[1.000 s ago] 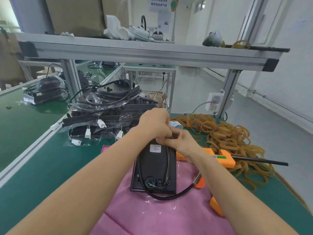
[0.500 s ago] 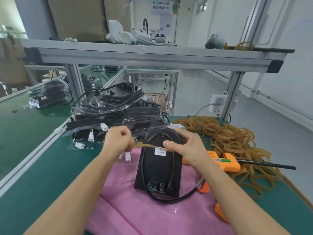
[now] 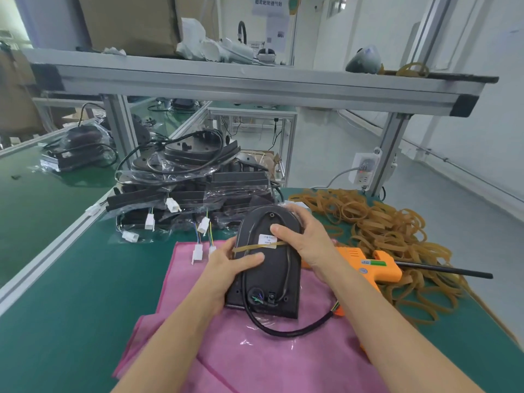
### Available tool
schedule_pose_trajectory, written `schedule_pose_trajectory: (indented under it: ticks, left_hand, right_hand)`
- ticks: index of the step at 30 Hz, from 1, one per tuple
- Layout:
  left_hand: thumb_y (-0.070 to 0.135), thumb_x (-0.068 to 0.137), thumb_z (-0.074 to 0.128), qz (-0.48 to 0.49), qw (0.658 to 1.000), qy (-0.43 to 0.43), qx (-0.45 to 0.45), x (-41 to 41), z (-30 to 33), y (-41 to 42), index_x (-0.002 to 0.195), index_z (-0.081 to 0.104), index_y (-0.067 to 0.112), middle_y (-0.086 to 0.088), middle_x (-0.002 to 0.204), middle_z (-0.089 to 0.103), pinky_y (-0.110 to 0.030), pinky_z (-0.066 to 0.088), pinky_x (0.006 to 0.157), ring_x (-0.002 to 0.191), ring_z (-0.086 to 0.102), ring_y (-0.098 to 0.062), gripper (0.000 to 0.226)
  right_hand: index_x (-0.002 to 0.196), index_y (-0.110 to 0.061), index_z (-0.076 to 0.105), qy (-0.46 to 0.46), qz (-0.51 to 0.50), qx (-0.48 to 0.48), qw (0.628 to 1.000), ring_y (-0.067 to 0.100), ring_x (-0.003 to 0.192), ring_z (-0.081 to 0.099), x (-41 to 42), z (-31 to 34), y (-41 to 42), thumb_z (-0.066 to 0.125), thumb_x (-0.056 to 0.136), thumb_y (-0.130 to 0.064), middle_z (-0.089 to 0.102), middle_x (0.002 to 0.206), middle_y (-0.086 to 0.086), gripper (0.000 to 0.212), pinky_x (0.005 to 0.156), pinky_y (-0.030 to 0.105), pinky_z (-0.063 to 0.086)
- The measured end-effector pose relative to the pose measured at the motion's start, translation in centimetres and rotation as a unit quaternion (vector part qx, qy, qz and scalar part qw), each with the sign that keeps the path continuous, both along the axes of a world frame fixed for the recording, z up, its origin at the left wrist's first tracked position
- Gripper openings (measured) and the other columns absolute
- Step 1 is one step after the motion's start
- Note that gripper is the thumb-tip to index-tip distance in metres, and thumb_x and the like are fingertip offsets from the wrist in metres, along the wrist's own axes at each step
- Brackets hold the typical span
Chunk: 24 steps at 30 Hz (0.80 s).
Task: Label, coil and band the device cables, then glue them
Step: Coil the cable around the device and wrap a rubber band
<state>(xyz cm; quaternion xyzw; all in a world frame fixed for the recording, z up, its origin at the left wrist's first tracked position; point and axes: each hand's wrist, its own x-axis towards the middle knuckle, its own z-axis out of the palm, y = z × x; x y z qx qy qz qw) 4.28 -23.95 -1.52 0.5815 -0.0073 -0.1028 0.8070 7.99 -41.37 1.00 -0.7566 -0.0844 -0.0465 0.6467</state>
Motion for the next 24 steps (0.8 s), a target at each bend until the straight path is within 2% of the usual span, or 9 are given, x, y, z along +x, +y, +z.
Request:
schedule_pose_trajectory:
  ticks: [3,4,7,9,11,13,17,20,24]
  left_hand:
    - [0.002,0.071,0.073,0.058,0.997,0.03,-0.031,0.4,-0.1,-0.6,0.11,0.064,0.004,-0.017,0.096,0.074,-0.037,0.06,0.065,0.078,0.072,-0.027,0.04]
    - [0.003,0.072,0.073,0.077,0.994,0.048,-0.055,0.6,-0.3,-0.5,0.108,0.064,0.005,-0.017,0.094,0.074,-0.039,0.061,0.067,0.077,0.072,-0.027,0.037]
    - [0.009,0.065,0.075,0.095,0.986,0.078,-0.112,0.9,-0.9,-0.2,0.106,0.066,0.006,-0.019,0.095,0.073,-0.042,0.061,0.067,0.076,0.071,-0.03,0.042]
    - [0.012,0.06,0.077,0.083,0.989,0.072,-0.101,0.8,-1.0,-0.2,0.101,0.067,0.008,-0.017,0.092,0.074,-0.04,0.06,0.061,0.075,0.072,-0.028,0.043]
    - [0.012,0.057,0.079,0.076,0.992,0.062,-0.082,0.8,-1.0,-0.4,0.097,0.068,0.01,-0.015,0.088,0.075,-0.037,0.058,0.057,0.072,0.073,-0.027,0.042]
    - [0.012,0.057,0.079,0.076,0.993,0.057,-0.071,0.9,-1.0,-0.6,0.097,0.068,0.01,-0.015,0.087,0.075,-0.037,0.058,0.057,0.072,0.073,-0.028,0.042]
    - [0.001,0.071,0.075,0.1,0.992,0.045,-0.058,1.2,-1.2,-1.1,0.097,0.067,0.008,-0.016,0.084,0.074,-0.036,0.058,0.057,0.068,0.072,-0.028,0.028]
    - [-0.002,0.076,0.073,0.118,0.99,0.055,-0.049,1.4,-1.5,-1.4,0.1,0.065,0.004,-0.018,0.083,0.074,-0.035,0.058,0.054,0.066,0.072,-0.028,0.026]
    - [0.002,0.076,0.076,0.126,0.987,0.09,-0.038,1.7,-1.6,-1.3,0.098,0.062,0.007,-0.014,0.073,0.074,-0.032,0.056,0.048,0.058,0.071,-0.026,0.026]
  right_hand:
    - [0.137,-0.024,0.042,0.052,-0.014,0.02,0.998,0.007,0.111,0.059,-0.5,-0.6,-0.7,0.076,0.073,-0.042,0.059,0.123,-0.007,0.075,0.084,0.019,0.049]
    - [0.139,-0.023,0.042,0.067,-0.011,0.018,0.998,0.006,0.111,0.059,-0.8,-0.9,-1.2,0.074,0.075,-0.043,0.059,0.124,-0.006,0.074,0.086,0.02,0.049]
    - [0.13,-0.023,0.056,0.073,0.011,-0.024,0.997,0.001,0.106,0.062,-1.6,-2.3,-1.8,0.071,0.086,-0.025,0.064,0.121,-0.007,0.047,0.094,0.025,0.051]
    - [0.127,-0.026,0.059,0.054,-0.013,-0.014,0.998,-0.002,0.104,0.062,-1.8,-2.5,-1.6,0.071,0.086,-0.024,0.064,0.119,-0.015,0.043,0.096,0.027,0.05]
    - [0.127,-0.025,0.061,0.02,-0.046,-0.036,0.998,-0.002,0.1,0.062,-1.5,-1.8,-1.4,0.069,0.088,-0.024,0.064,0.117,-0.018,0.04,0.094,0.022,0.048]
    - [0.122,-0.022,0.065,-0.008,-0.064,-0.09,0.994,0.002,0.098,0.062,-1.3,-1.1,-1.7,0.069,0.088,-0.022,0.066,0.111,-0.013,0.034,0.091,0.02,0.048]
    - [0.083,-0.029,0.07,-0.05,-0.09,-0.181,0.978,-0.011,0.073,0.06,-1.1,-1.0,-2.4,0.073,0.084,-0.02,0.067,0.078,-0.02,0.009,0.069,0.004,0.041]
    - [0.094,-0.017,0.074,-0.05,-0.087,-0.223,0.97,-0.007,0.077,0.058,-1.0,-1.3,-2.5,0.069,0.087,-0.019,0.07,0.09,-0.009,0.009,0.07,0.002,0.038]
    - [0.114,-0.015,0.07,-0.045,-0.102,-0.315,0.943,0.011,0.093,0.059,-0.8,-0.9,-2.9,0.063,0.09,-0.017,0.07,0.11,0.001,0.025,0.083,0.021,0.041]
